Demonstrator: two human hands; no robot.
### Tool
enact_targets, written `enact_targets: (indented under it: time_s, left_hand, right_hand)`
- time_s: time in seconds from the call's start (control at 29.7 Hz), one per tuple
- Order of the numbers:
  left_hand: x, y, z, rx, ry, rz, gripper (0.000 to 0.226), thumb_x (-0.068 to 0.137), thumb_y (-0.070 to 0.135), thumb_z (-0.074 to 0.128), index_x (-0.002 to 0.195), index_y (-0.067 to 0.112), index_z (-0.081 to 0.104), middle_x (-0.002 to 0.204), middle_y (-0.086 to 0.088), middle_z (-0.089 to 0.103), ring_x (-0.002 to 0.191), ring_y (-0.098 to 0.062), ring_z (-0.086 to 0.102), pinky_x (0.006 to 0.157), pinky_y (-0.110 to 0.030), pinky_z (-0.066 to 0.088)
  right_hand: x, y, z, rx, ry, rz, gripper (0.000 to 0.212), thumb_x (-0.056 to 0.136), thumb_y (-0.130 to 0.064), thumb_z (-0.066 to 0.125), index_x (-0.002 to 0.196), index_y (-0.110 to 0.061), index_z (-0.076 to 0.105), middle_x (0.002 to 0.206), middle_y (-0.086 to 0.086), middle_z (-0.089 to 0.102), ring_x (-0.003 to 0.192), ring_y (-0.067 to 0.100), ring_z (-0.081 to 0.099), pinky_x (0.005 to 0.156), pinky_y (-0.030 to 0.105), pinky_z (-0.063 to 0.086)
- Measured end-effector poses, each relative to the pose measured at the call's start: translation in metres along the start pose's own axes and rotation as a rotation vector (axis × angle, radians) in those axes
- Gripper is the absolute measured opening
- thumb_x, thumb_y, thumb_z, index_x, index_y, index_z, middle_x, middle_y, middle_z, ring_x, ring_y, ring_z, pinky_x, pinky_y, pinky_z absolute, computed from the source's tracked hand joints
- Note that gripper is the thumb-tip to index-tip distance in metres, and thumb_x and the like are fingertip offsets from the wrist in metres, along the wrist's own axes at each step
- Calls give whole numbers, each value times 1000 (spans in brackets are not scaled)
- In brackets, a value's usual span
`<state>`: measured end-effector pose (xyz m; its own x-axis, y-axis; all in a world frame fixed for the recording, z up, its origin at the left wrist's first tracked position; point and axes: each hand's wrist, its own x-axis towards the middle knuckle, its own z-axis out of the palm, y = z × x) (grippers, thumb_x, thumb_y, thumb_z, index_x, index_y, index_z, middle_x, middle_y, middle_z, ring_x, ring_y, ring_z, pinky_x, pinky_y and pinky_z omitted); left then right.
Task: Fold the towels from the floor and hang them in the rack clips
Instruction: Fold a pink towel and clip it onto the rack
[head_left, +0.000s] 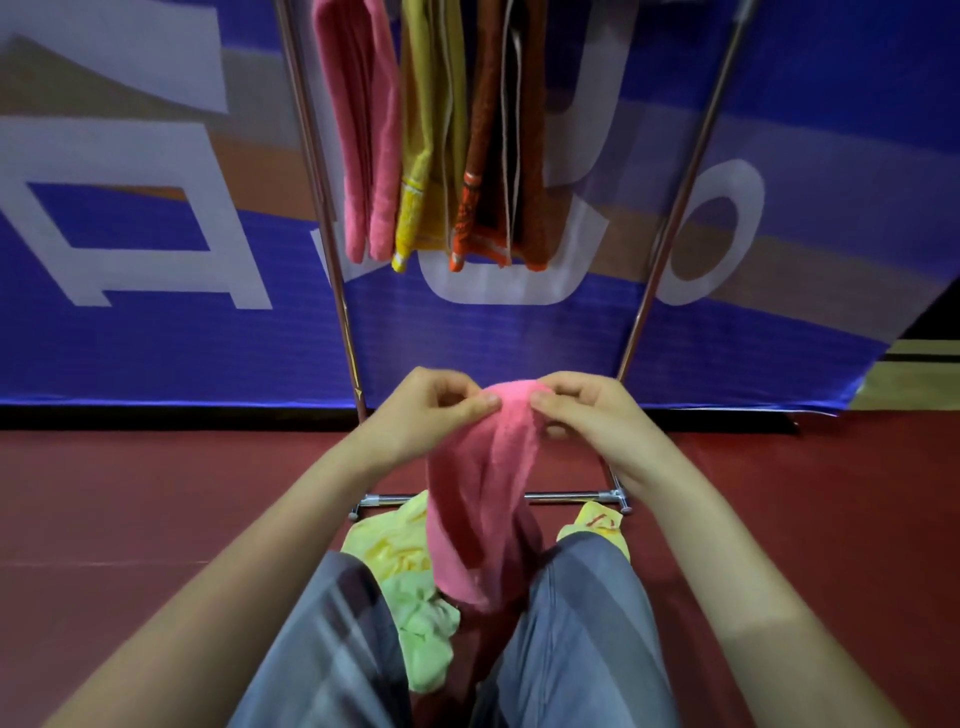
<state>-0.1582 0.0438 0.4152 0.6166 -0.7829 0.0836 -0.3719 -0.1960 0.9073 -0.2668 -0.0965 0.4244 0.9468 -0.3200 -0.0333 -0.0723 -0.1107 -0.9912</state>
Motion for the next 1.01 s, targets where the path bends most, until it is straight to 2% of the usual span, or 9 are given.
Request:
enact_targets:
  time_s: [0.1, 0.17, 0.3, 0.47, 0.54, 0.67, 0.74, 0.84, 1.01]
  left_hand:
    - [-13, -16, 13, -120, -57, -38, 23, 81, 29, 65, 63, 15, 61, 56, 9, 55, 55, -3, 46, 54, -17, 39]
    - [-21, -26, 19, -163, -75, -69, 28, 78, 38, 62, 73, 10, 64, 69, -1, 57, 63, -10, 48, 55, -20, 40]
    - [-33, -46, 23, -196, -85, -116, 22, 88, 15, 54, 87, -6, 62, 82, -7, 54, 68, -5, 49, 59, -18, 42]
    - [-50, -68, 13, -223, 9, -254, 17, 88, 14, 54, 77, 4, 63, 58, 11, 57, 52, 4, 50, 55, -15, 43]
    - [-55, -75, 6, -205, 66, -283, 22, 88, 14, 55, 68, 8, 60, 47, 12, 52, 45, 3, 46, 50, -15, 39]
    - [-64, -82, -6, -238, 212, -311, 28, 86, 14, 57, 59, 14, 63, 45, 11, 53, 42, 1, 45, 44, -14, 37]
    - [-68, -82, -9, -320, 263, -328, 22, 86, 10, 56, 65, 8, 64, 43, 10, 57, 41, 2, 48, 43, -12, 41]
    - [-75, -85, -11, -375, 325, -357, 22, 87, 9, 55, 67, 4, 63, 43, 7, 57, 40, -1, 50, 40, -11, 41]
    - [-76, -80, -2, -424, 387, -373, 24, 91, 14, 50, 74, 5, 65, 59, -3, 59, 44, 0, 53, 45, -12, 47]
  right_hand:
    - [-5, -8, 3, 16, -14, -56, 15, 88, -7, 53, 82, -15, 65, 79, 5, 64, 74, 11, 58, 73, 20, 48]
    - [-7, -13, 7, 50, 16, -71, 14, 88, -8, 53, 84, -14, 65, 78, 3, 64, 75, 12, 59, 74, 21, 49]
    - [-6, -27, 5, 198, 118, -122, 17, 88, -8, 52, 82, -17, 65, 65, -9, 69, 66, 0, 62, 69, 15, 51]
    - [-4, -59, -11, 360, 206, -226, 20, 90, -5, 46, 80, -15, 60, 55, -10, 67, 54, -3, 60, 60, 9, 50]
    - [-2, -71, -19, 401, 243, -258, 22, 90, -4, 44, 79, -15, 59, 54, -10, 67, 53, -3, 60, 58, 10, 50]
    - [1, -87, -41, 446, 324, -290, 30, 91, -4, 45, 71, -15, 66, 55, -7, 67, 55, 0, 60, 59, 13, 51]
    - [1, -85, -50, 460, 374, -285, 32, 90, -7, 47, 68, -15, 68, 56, -8, 67, 57, 0, 61, 61, 15, 51]
    - [2, -67, -59, 461, 465, -233, 18, 90, -9, 48, 80, -17, 61, 56, -10, 68, 58, -1, 62, 61, 15, 51]
    - [-1, -20, -45, 368, 513, -70, 16, 90, -10, 50, 82, -19, 62, 58, -11, 70, 60, -1, 65, 57, 14, 52]
